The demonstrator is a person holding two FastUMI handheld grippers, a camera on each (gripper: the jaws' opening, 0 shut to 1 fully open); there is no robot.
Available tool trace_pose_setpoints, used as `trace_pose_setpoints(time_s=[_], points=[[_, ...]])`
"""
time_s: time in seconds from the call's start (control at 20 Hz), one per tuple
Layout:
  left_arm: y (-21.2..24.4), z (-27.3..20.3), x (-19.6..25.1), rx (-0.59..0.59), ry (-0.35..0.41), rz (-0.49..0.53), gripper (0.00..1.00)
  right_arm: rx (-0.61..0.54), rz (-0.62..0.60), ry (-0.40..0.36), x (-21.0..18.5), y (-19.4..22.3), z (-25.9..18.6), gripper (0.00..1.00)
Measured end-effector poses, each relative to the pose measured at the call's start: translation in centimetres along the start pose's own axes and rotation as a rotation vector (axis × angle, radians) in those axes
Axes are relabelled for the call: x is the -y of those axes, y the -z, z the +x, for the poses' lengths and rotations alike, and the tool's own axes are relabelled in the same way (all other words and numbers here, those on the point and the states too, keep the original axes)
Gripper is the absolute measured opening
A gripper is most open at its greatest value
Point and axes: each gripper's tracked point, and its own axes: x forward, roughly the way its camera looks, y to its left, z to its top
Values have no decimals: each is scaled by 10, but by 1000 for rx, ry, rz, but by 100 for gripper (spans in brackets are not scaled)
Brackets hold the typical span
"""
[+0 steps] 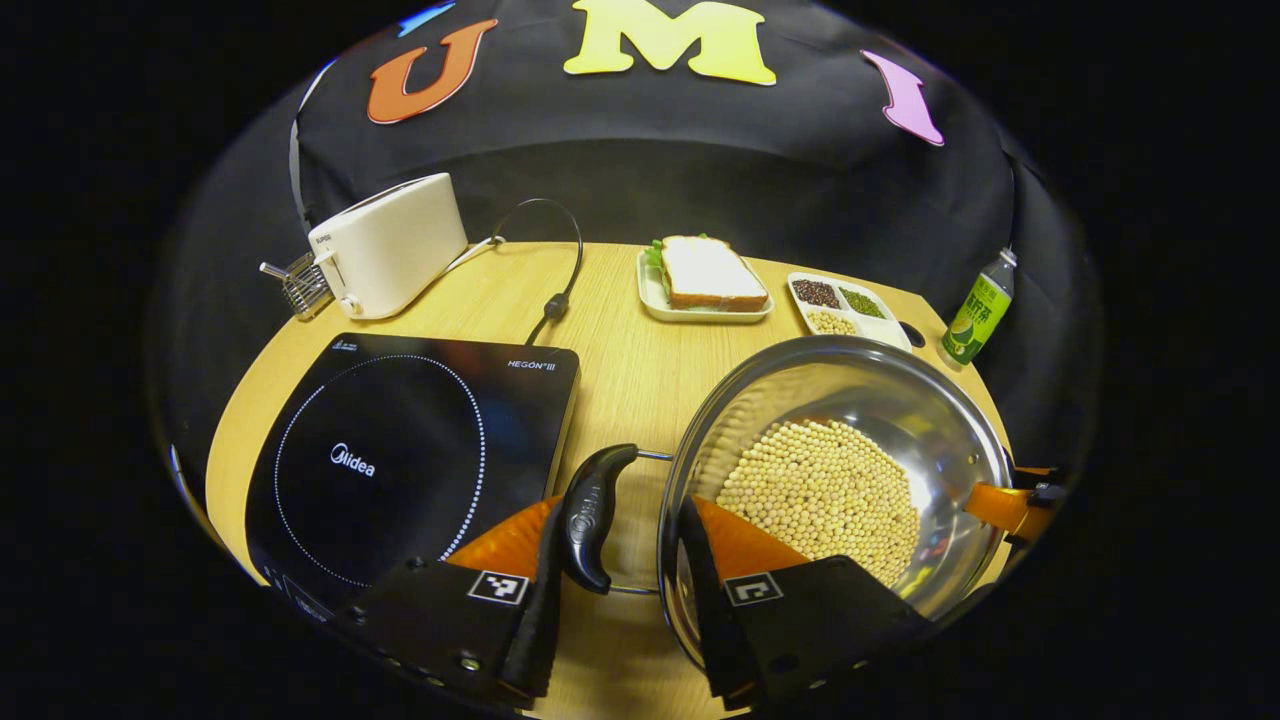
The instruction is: First push the handle of the pot to place it horizontally, then grasp the pot with both hands and set it on the induction cooktop.
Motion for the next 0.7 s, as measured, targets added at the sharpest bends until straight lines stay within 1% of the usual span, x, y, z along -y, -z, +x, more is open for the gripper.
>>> trace_pose_setpoints(time_s=[0.2,0.45,0.5,0.55,0.7], points=[[-10,-9,-6,30,5,20,55,21,-8,8,1,-4,-11,52],[-22,-22,-14,47,8,25,55,40,-1,11,-14,-14,-31,52],[-24,-26,-17,48,11,23,55,43,-2,11,-17,-16,-34,54],[-27,-29,-20,52,12,25,55,46,4,11,-21,-17,-39,52],[-36,-40,-32,70,12,29,56,58,1,11,-35,-23,-52,53]])
